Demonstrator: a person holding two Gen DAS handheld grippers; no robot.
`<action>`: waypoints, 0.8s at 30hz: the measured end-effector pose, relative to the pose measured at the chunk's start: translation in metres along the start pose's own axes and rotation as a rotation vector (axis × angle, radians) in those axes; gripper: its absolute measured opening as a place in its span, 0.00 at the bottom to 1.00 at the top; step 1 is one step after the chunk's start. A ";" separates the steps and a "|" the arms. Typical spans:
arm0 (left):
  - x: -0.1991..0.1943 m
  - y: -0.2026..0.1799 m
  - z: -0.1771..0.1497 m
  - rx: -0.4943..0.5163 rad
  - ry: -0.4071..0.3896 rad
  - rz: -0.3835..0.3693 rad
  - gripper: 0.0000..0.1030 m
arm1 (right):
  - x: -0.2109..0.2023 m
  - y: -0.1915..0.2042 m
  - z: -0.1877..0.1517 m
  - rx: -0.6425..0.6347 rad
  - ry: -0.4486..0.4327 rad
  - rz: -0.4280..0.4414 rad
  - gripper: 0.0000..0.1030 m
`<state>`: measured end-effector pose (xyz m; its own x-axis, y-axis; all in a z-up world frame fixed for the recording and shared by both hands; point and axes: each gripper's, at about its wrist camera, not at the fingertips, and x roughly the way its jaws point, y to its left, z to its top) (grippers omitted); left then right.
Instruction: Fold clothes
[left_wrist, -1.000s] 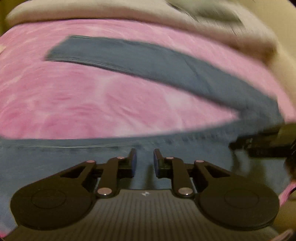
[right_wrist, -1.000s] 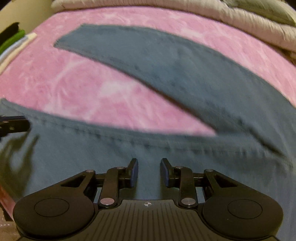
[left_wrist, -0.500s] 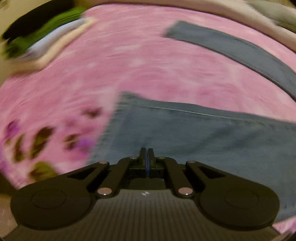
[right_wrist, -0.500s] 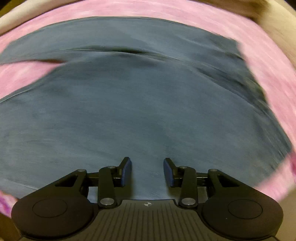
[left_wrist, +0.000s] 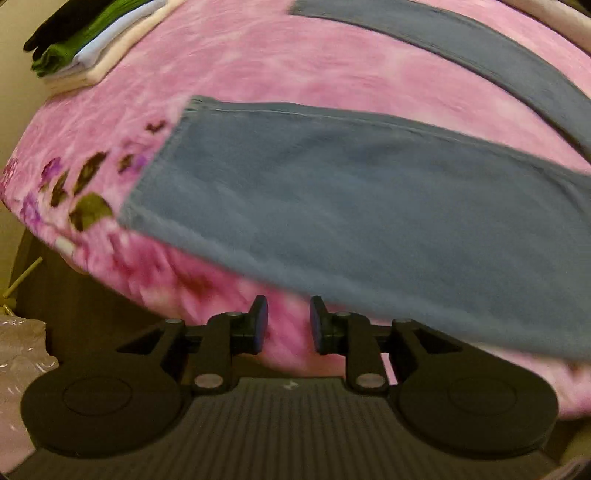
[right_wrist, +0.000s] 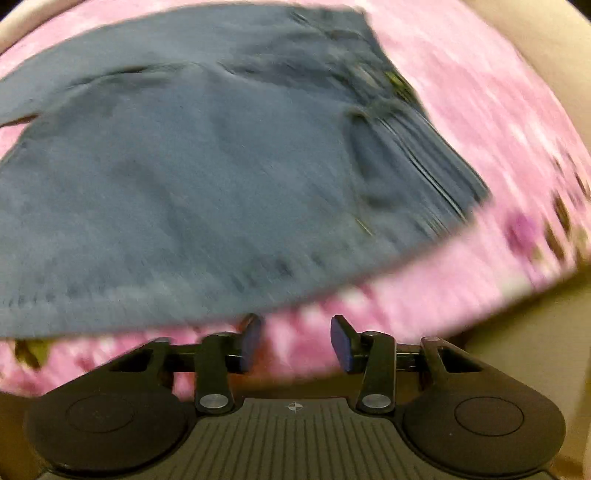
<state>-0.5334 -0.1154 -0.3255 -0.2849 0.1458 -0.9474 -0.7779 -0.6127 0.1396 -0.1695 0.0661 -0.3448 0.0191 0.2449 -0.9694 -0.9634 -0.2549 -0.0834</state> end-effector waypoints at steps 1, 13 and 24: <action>-0.018 -0.009 -0.009 0.009 -0.005 -0.016 0.22 | -0.014 -0.003 -0.008 0.007 -0.022 0.035 0.42; -0.208 -0.091 -0.078 -0.068 -0.139 -0.224 0.28 | -0.176 -0.005 -0.040 -0.062 -0.170 0.237 0.43; -0.287 -0.108 -0.109 0.012 -0.223 -0.173 0.38 | -0.225 -0.013 -0.069 -0.079 -0.174 0.278 0.43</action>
<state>-0.3061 -0.1760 -0.0999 -0.2628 0.4155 -0.8708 -0.8317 -0.5551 -0.0139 -0.1426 -0.0504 -0.1411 -0.2938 0.3101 -0.9042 -0.9014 -0.4047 0.1541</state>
